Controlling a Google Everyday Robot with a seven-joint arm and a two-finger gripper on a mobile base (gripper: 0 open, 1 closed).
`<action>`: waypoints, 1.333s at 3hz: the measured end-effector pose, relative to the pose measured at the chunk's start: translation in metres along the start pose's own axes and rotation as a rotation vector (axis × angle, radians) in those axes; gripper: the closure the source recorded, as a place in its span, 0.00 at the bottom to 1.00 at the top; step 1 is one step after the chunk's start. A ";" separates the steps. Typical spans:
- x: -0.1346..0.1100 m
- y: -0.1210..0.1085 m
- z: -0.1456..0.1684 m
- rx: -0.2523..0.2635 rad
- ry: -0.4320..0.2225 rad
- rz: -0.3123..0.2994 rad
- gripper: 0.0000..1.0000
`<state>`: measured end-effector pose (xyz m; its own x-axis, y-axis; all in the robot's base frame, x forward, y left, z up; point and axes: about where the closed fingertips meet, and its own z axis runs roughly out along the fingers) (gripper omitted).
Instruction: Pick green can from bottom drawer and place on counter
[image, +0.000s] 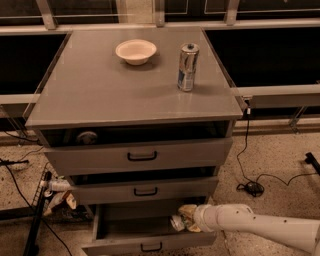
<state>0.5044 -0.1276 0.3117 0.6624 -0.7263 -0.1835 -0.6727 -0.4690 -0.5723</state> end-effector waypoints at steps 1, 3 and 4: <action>-0.015 -0.008 -0.028 -0.007 -0.001 -0.007 1.00; -0.065 -0.035 -0.123 -0.060 -0.004 -0.160 1.00; -0.088 -0.075 -0.166 -0.037 -0.092 -0.242 1.00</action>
Offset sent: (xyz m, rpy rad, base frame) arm -0.0618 -0.0085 0.1447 -0.0726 -0.0344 0.0762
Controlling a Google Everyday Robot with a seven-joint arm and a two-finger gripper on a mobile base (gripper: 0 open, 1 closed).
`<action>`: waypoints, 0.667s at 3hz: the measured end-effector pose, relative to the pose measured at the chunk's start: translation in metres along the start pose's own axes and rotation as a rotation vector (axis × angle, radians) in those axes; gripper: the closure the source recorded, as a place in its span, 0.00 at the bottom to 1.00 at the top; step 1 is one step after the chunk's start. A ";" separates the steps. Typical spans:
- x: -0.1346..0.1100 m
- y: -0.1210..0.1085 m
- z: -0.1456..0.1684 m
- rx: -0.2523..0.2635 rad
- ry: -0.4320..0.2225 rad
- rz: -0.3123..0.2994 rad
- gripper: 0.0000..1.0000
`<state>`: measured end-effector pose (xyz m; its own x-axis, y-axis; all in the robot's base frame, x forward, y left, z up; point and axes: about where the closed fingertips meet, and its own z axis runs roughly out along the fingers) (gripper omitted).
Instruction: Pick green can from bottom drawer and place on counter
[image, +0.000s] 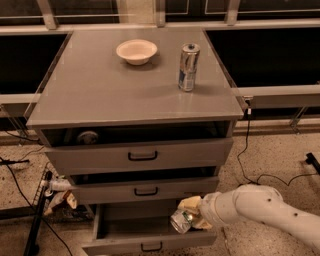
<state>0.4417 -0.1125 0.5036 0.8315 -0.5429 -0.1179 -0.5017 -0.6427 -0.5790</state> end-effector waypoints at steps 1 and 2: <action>-0.005 0.009 0.003 -0.031 -0.021 -0.034 1.00; 0.002 -0.013 -0.016 0.026 -0.011 -0.057 1.00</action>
Offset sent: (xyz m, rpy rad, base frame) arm 0.0173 -0.0042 0.0370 0.0339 -0.0931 0.0771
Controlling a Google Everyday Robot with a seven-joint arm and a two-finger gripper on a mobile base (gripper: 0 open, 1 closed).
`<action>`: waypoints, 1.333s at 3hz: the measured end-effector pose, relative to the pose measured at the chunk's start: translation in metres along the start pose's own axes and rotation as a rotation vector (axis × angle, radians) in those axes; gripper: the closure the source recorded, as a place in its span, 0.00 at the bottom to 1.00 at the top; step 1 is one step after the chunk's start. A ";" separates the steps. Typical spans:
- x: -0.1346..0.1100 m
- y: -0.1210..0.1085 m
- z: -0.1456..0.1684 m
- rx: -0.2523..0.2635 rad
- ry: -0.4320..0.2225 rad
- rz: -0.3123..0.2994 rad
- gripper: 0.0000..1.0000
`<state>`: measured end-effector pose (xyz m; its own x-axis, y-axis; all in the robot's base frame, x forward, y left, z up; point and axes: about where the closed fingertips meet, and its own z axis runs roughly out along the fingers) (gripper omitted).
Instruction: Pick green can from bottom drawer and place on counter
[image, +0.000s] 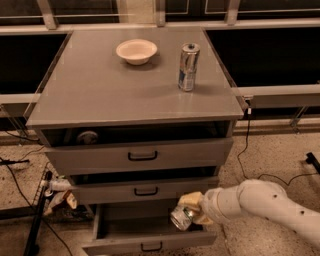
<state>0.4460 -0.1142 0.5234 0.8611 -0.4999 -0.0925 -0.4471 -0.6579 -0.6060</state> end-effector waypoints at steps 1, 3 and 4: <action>0.003 -0.025 -0.030 0.036 0.020 -0.053 1.00; -0.001 -0.065 -0.083 0.058 0.060 -0.141 1.00; 0.000 -0.085 -0.101 0.082 0.074 -0.168 1.00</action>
Offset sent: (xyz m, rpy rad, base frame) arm 0.0123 -0.0080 0.1724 -0.0323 -0.2368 0.1004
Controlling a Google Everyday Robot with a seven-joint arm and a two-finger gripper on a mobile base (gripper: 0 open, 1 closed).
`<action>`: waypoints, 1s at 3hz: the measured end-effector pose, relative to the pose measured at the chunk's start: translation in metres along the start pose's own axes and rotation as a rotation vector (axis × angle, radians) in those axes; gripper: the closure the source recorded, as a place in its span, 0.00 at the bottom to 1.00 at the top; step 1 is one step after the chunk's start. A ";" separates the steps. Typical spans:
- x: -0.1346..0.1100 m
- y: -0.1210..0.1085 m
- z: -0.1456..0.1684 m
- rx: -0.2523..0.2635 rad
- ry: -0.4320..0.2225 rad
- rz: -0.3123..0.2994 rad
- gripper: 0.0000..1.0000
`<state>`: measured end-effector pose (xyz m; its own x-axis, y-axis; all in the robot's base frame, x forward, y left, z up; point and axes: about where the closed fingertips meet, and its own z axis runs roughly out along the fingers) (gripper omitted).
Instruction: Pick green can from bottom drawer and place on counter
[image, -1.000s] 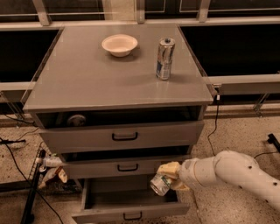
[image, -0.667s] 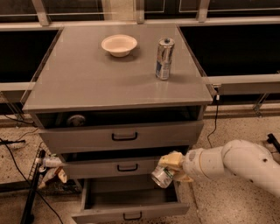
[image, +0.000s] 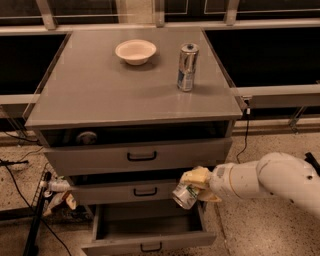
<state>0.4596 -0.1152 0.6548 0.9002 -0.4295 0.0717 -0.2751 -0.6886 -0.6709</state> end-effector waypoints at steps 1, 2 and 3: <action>0.010 -0.045 -0.037 0.026 0.031 -0.049 1.00; 0.025 -0.090 -0.080 0.028 0.081 -0.103 1.00; 0.051 -0.153 -0.140 0.070 0.143 -0.168 1.00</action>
Offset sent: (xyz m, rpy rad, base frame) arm 0.0455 -0.0039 0.2354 -0.0946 -0.2543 0.0159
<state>0.5005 -0.1137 0.8641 0.8728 -0.3944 0.2874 -0.0969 -0.7172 -0.6901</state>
